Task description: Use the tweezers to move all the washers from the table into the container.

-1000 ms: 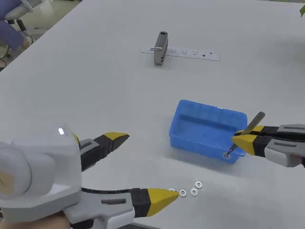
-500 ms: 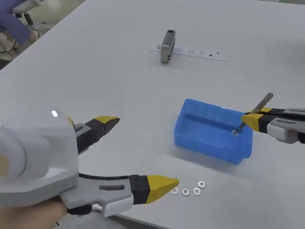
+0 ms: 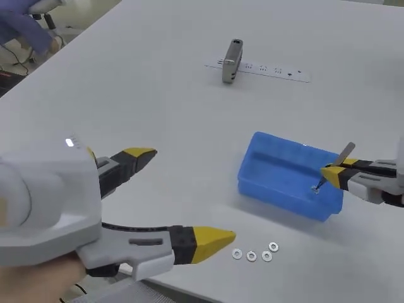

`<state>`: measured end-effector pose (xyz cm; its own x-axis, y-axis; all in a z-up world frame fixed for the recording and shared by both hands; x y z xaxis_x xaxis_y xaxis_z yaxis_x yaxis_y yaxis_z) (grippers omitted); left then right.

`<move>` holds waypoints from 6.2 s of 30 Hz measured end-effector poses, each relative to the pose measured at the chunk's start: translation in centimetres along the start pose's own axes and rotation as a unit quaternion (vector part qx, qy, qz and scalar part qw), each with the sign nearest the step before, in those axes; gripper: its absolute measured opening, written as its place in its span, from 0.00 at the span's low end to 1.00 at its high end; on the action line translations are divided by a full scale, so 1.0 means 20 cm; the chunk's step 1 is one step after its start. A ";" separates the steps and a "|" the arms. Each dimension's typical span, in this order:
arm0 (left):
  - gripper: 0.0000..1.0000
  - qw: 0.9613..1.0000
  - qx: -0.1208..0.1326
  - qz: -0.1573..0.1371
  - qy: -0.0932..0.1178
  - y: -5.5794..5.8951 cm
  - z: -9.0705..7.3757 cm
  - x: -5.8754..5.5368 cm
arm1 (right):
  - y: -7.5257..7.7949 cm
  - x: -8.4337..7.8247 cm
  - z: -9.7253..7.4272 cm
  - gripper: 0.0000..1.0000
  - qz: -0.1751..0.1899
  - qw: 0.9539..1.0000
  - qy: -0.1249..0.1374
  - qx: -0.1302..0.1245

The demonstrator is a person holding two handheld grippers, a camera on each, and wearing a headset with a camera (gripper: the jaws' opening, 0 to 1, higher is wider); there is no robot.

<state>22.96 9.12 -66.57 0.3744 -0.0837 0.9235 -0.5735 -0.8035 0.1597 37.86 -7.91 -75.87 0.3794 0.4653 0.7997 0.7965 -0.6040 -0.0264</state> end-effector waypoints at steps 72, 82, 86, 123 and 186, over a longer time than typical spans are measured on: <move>0.96 1.000 -0.018 -0.003 -0.018 0.01 0.02 -0.05 | -0.53 -0.17 -0.07 0.04 0.044 0.994 0.012 0.100; 0.96 1.000 -0.021 -0.002 -0.022 0.03 0.02 -0.06 | -0.56 -0.17 -0.06 0.04 0.038 0.994 0.015 0.096; 0.96 1.000 -0.021 -0.001 -0.023 0.03 0.02 -0.07 | -0.58 -0.17 -0.07 0.04 0.018 0.995 0.015 0.095; 0.94 1.000 -0.025 0.007 -0.013 0.05 0.02 -0.04 | -0.50 0.01 -0.16 0.03 -0.047 0.993 0.061 0.090; 0.94 1.000 -0.002 -0.006 -0.005 0.00 -0.04 -0.05 | -0.09 0.11 -0.03 0.04 0.093 0.994 0.062 0.022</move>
<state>21.99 9.77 -67.28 0.3878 -0.0802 0.9183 -0.5726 -0.8016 0.1718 37.00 -6.21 -73.78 0.4630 0.2637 0.8463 0.7390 -0.6420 -0.2042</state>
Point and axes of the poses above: the centre of the closed fingertips' face, and the gripper's own axes: z roughly forward along the fingers, y roughly to its right, x roughly out of its top, the point moved 1 cm from there along -z, roughly backward along the fingers, and after that the axes turned 3 degrees about -x, right-handed, at the moved point
